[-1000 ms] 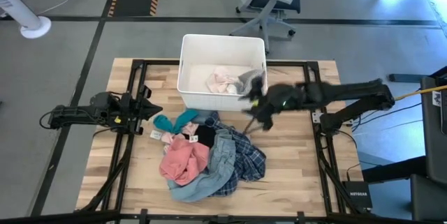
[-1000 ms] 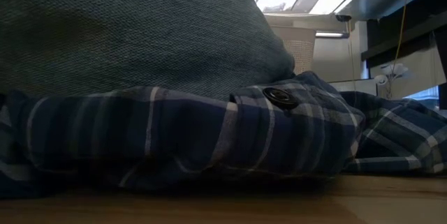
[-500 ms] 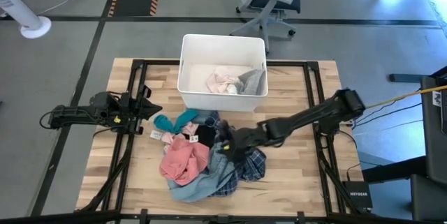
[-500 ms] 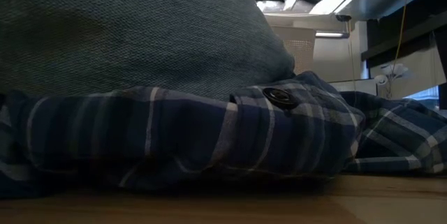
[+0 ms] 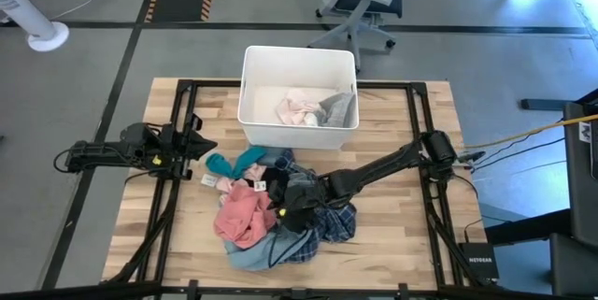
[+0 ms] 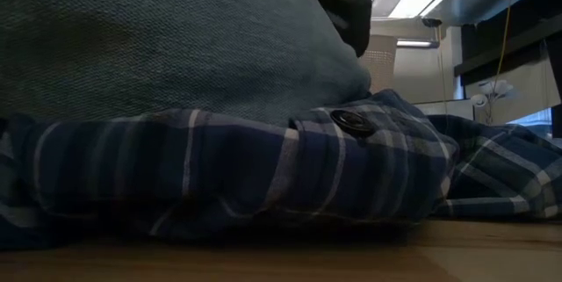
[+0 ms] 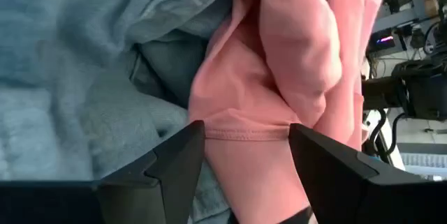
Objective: Sort clothes
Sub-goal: Put the pink underwear into the white laundry bin
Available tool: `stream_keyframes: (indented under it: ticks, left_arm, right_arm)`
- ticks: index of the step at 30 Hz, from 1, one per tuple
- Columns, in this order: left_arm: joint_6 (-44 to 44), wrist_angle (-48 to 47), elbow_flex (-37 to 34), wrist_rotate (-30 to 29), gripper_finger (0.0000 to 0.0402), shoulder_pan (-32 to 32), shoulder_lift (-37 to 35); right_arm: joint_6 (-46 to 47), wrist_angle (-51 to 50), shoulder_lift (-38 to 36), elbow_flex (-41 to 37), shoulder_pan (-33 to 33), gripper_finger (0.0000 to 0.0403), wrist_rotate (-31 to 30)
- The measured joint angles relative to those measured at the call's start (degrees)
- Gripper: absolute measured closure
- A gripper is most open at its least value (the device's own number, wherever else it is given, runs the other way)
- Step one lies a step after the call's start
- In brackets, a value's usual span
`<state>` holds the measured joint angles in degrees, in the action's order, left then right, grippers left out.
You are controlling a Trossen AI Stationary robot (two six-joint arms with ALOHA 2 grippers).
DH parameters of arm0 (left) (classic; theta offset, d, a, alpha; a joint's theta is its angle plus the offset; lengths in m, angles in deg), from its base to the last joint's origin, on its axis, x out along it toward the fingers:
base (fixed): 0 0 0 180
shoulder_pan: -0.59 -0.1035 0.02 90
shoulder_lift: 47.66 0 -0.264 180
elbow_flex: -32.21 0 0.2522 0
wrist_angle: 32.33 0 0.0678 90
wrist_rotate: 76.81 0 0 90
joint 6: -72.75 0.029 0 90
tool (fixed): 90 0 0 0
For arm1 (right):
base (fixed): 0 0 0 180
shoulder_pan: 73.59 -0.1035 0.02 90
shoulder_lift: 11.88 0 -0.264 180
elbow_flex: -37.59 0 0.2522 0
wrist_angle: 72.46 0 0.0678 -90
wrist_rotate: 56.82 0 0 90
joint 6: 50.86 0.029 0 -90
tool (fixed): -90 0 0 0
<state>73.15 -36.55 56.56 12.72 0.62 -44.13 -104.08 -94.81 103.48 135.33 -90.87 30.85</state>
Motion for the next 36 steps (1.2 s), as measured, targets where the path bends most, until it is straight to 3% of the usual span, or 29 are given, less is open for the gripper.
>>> stream_keyframes:
  ticks: [3, 6, 15, 22, 27, 36]
  left_arm:
    - [0.2, 0.2, 0.0, -0.1, 0.0402, 0.0, 0.0]
    - [0.2, 0.2, 0.0, -0.2, 0.0402, 0.0, 0.0]
    - [0.7, 0.5, 0.0, -0.2, 0.0402, 0.0, 0.0]
    - [0.7, 0.4, 0.0, -0.2, 0.0402, 0.0, 0.0]
    - [0.7, 0.4, 0.0, -0.2, 0.0402, 0.0, 0.0]
    - [0.7, 0.5, 0.0, -0.2, 0.0402, 0.0, 0.0]
  right_arm:
    - [-0.9, 0.6, 0.1, 0.3, 0.0, 0.0178, -0.4]
    - [-1.4, 1.7, 0.1, 0.4, 0.0, 0.0207, -3.8]
    - [-3.8, 1.0, 0.1, 0.4, 0.0, 0.0385, -11.3]
    - [-4.9, -3.6, -3.6, 0.5, 0.0, 0.037, -14.7]
    - [-5.0, -7.5, -10.5, 0.5, 0.1, 0.0394, -16.2]
    - [-8.4, -9.5, -23.7, 0.5, 3.2, 0.0381, -24.3]
